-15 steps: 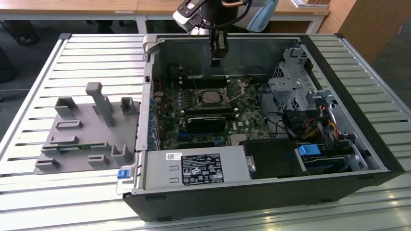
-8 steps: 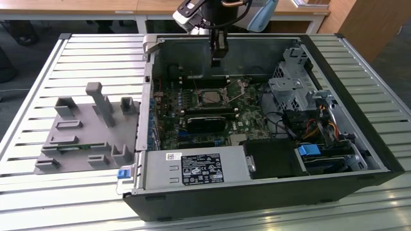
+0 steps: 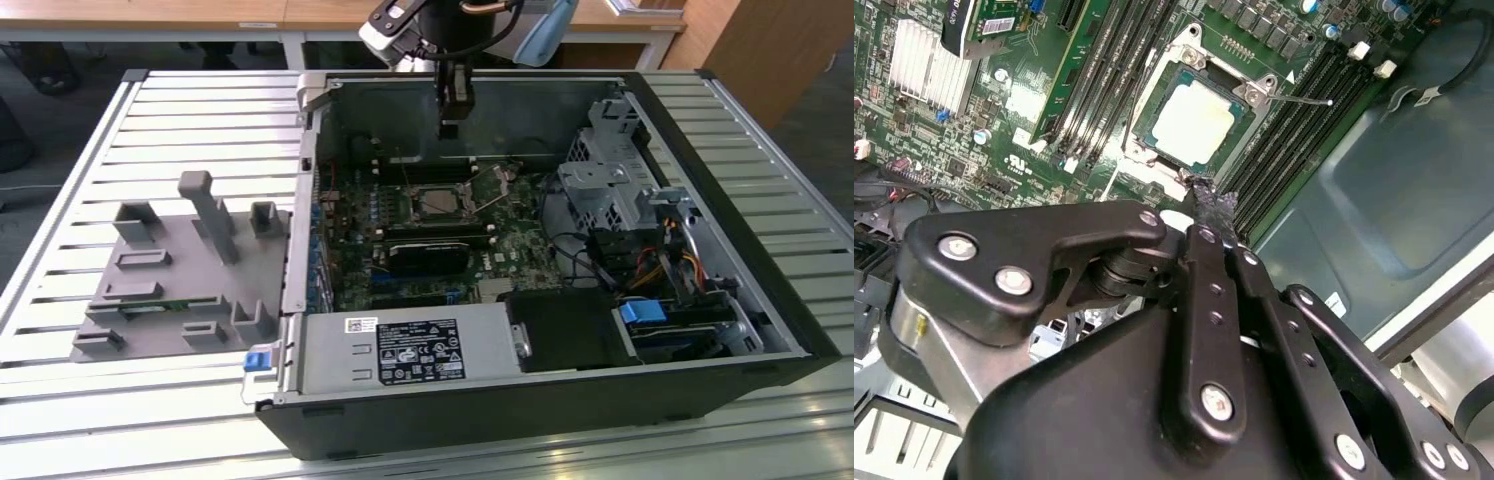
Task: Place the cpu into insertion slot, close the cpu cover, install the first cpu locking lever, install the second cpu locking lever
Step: 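Close the cpu cover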
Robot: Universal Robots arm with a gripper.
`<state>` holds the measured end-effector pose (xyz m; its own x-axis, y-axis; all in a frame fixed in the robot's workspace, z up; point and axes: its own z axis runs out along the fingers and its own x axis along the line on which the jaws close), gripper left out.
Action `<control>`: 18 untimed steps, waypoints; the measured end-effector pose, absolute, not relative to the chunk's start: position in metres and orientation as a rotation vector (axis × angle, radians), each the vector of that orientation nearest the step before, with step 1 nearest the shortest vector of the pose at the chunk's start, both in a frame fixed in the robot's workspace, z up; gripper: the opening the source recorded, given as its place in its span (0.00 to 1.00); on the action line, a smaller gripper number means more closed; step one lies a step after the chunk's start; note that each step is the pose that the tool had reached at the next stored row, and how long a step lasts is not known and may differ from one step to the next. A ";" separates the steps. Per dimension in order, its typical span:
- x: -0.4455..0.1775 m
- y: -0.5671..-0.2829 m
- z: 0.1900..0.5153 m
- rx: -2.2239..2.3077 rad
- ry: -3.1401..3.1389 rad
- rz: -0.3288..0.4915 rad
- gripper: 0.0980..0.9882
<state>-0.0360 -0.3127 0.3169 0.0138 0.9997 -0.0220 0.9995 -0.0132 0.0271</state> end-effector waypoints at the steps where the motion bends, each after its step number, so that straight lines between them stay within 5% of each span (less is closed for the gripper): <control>1: -0.036 -0.313 0.317 2.212 2.182 0.005 0.01; 4: -0.036 -0.313 0.317 2.212 2.182 0.005 0.09; 18: -0.034 -0.313 0.317 2.211 2.182 0.004 0.01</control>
<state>-0.0336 -0.3127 0.3173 0.0137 0.9997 -0.0225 0.9996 -0.0131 0.0269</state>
